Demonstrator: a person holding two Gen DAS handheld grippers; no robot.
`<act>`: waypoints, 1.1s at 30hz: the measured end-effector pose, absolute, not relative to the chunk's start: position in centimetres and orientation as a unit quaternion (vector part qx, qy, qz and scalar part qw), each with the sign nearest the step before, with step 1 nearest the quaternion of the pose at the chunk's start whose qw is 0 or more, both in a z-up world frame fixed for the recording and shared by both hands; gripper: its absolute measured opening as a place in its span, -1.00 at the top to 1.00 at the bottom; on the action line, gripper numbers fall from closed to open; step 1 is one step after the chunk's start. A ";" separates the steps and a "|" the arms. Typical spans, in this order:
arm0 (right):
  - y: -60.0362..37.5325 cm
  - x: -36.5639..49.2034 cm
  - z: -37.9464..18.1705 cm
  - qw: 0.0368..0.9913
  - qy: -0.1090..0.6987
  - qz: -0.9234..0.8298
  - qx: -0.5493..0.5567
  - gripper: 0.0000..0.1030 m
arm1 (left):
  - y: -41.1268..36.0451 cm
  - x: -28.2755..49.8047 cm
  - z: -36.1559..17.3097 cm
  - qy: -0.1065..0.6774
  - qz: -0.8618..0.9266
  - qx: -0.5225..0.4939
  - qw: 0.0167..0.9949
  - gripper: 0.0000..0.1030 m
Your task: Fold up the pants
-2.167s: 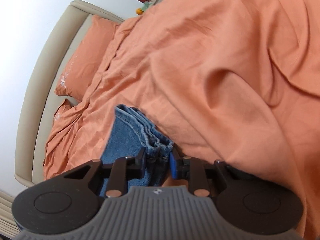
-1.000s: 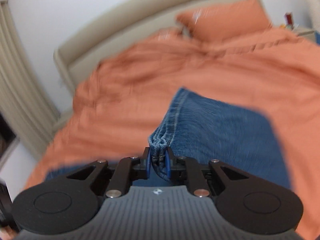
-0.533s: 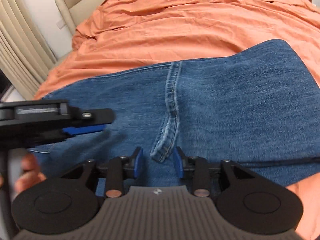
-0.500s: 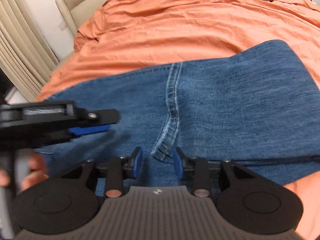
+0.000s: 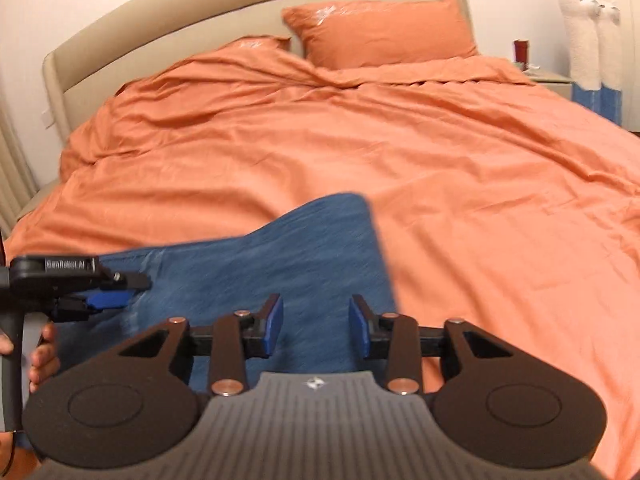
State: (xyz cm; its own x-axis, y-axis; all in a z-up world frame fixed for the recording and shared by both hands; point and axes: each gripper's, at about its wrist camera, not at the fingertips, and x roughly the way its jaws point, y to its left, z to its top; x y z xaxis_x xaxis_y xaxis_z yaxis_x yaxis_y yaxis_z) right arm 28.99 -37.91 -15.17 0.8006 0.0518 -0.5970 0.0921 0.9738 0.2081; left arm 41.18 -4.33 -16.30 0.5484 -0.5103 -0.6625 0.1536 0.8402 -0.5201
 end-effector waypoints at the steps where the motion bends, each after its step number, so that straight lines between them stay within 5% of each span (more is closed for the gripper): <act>1: -38.5 29.2 -15.4 0.944 0.309 -0.017 0.118 0.46 | -4.6 41.3 -16.5 0.433 -0.196 -0.199 0.857 0.24; 5: -40.1 30.9 -16.0 0.946 0.297 -0.022 0.129 0.85 | -5.6 40.8 -16.5 0.416 -0.211 -0.187 0.865 0.65; 8: -40.4 32.1 -15.3 0.950 0.283 -0.018 0.131 0.89 | -5.4 39.5 -15.1 0.381 -0.211 -0.184 0.881 0.86; 14: -40.4 35.4 -15.1 0.949 0.287 -0.018 0.129 0.89 | -4.2 37.6 -11.9 0.345 -0.217 -0.188 0.894 0.88; 26: -40.3 40.9 -21.8 0.917 0.378 -0.029 0.119 1.00 | -4.9 39.7 -16.2 0.397 -0.198 -0.158 0.882 0.85; 30: -39.9 40.4 -21.3 0.919 0.375 -0.032 0.116 1.00 | -5.4 39.3 -15.5 0.402 -0.190 -0.132 0.886 0.57; 33: -39.7 38.4 -19.6 0.929 0.350 -0.038 0.116 1.00 | -5.0 38.2 -14.4 0.409 -0.180 -0.127 0.885 0.56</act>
State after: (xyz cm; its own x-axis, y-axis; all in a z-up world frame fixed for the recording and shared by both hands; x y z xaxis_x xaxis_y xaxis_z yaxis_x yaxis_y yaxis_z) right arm 38.41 -39.70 -19.56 0.7518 0.0108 -0.6594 0.1517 0.9702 0.1888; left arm 38.21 -5.03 -14.43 0.6000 -0.4226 -0.6793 0.2149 0.9030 -0.3719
